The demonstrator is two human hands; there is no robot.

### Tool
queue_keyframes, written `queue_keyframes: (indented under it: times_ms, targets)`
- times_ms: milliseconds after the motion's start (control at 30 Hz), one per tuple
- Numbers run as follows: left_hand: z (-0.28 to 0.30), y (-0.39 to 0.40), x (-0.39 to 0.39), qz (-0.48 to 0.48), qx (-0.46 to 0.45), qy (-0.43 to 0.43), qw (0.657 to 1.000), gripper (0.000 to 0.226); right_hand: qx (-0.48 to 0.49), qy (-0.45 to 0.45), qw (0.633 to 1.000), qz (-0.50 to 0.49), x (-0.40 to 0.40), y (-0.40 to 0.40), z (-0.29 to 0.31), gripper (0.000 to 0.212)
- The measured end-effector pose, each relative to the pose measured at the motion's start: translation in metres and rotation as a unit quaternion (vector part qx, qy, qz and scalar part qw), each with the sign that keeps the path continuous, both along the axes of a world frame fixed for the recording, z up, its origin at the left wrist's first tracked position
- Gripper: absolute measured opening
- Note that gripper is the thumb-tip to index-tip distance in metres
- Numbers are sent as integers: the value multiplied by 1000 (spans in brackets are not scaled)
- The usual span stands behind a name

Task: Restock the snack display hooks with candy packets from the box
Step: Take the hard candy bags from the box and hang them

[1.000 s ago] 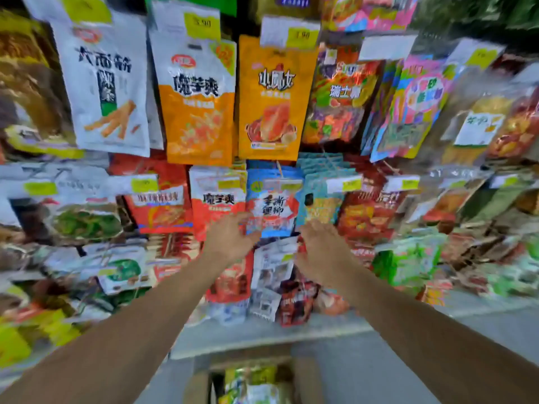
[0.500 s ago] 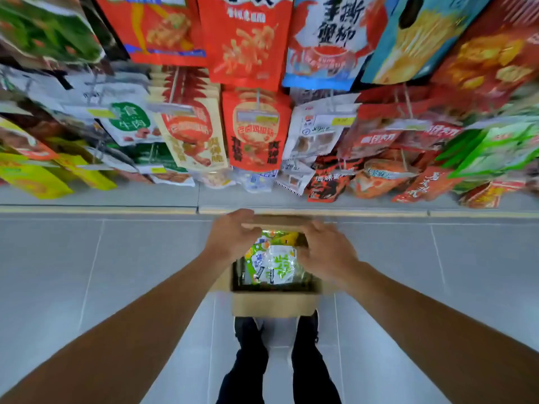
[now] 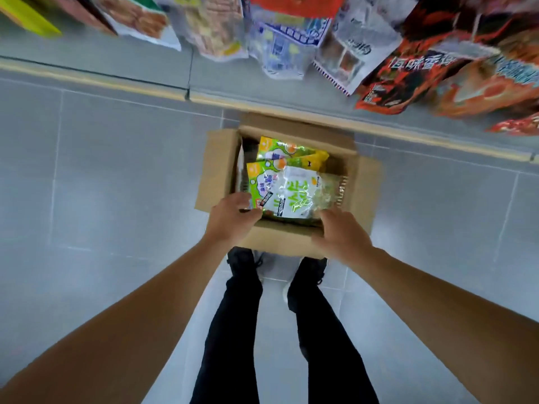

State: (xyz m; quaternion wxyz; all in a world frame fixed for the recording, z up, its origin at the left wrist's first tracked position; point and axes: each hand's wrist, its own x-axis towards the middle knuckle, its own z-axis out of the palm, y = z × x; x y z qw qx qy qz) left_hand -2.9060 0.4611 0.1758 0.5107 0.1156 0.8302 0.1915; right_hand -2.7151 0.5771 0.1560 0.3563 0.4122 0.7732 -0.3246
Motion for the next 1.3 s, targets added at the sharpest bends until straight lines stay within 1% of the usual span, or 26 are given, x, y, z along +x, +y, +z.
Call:
queue_keyframes:
  times_ms: [67, 100, 133, 200, 300, 433, 500, 567, 633, 700, 733, 767, 833, 900, 967, 1000, 1067, 1100, 1133, 1200, 1267, 1300]
  targets:
    - [-44, 1, 7, 23, -14, -12, 1000, 45, -4, -5, 1000, 2, 7, 5, -43, 50]
    - [-57, 1, 9, 31, -20, -15, 999, 45, -7, -6, 1000, -2, 9, 7, -55, 50]
    - [-82, 3, 12, 37, -25, -18, 999, 45, -9, -7, 1000, -4, 11, 10, -79, 49]
    - [-124, 7, 17, 39, -31, -22, 998, 44, -10, -12, 1000, -21, 14, 19, -119, 49]
    - [-180, 13, 26, 35, -32, -27, 998, 45, 7, 5, 999, -31, 11, 35, -176, 53]
    - [-239, 24, 37, 36, -45, -49, 997, 51, 31, 33, 997, -62, 1, 63, -238, 80]
    - [-260, 28, 43, 11, -49, -56, 997, 55, 38, 52, 996, -67, -3, 77, -258, 84]
    - [-279, 31, 49, -6, -44, -62, 997, 54, 41, 56, 996, -59, -5, 87, -272, 82]
    - [-291, 33, 53, -27, -37, -56, 997, 43, 73, 55, 995, -41, -5, 89, -281, 70]
    - [-296, 36, 57, -48, -32, -33, 998, 19, 105, 56, 993, -13, -1, 87, -283, 52]
    - [-295, 37, 57, -52, -27, -20, 998, 7, 101, 58, 993, 3, 3, 86, -283, 46]
    - [-294, 37, 59, -49, -18, -12, 999, 9, 86, 62, 994, 11, 9, 84, -281, 42]
    - [-288, 38, 59, -26, -1, -16, 1000, 16, 54, 87, 995, -9, 19, 82, -273, 37]
    - [-275, 40, 57, 18, 16, -33, 999, 11, 39, 118, 991, -41, 28, 80, -263, 32]
    - [-257, 40, 49, 73, 24, -28, 997, 9, 22, 134, 987, -88, 29, 76, -242, 29]
    - [-249, 39, 44, 92, 22, -9, 996, 14, 21, 140, 983, -120, 27, 76, -231, 27]
    - [-226, 37, 32, 117, 16, 39, 992, 35, 34, 156, 969, -191, 18, 75, -203, 22]
    - [-216, 36, 25, 141, 19, 41, 989, 46, 42, 160, 959, -228, 12, 75, -188, 21]
    - [-201, 36, 18, 174, 27, 24, 984, 54, 41, 165, 947, -274, 5, 76, -168, 20]
    - [-174, 38, 10, 222, 39, -42, 973, 63, 11, 179, 911, -370, -6, 76, -136, 15]
    - [-144, 40, 5, 205, 45, -113, 971, 72, -27, 193, 880, -432, -14, 73, -103, 9]
    - [-129, 41, 3, 191, 51, -134, 971, 74, -41, 198, 869, -453, -17, 71, -87, 7]
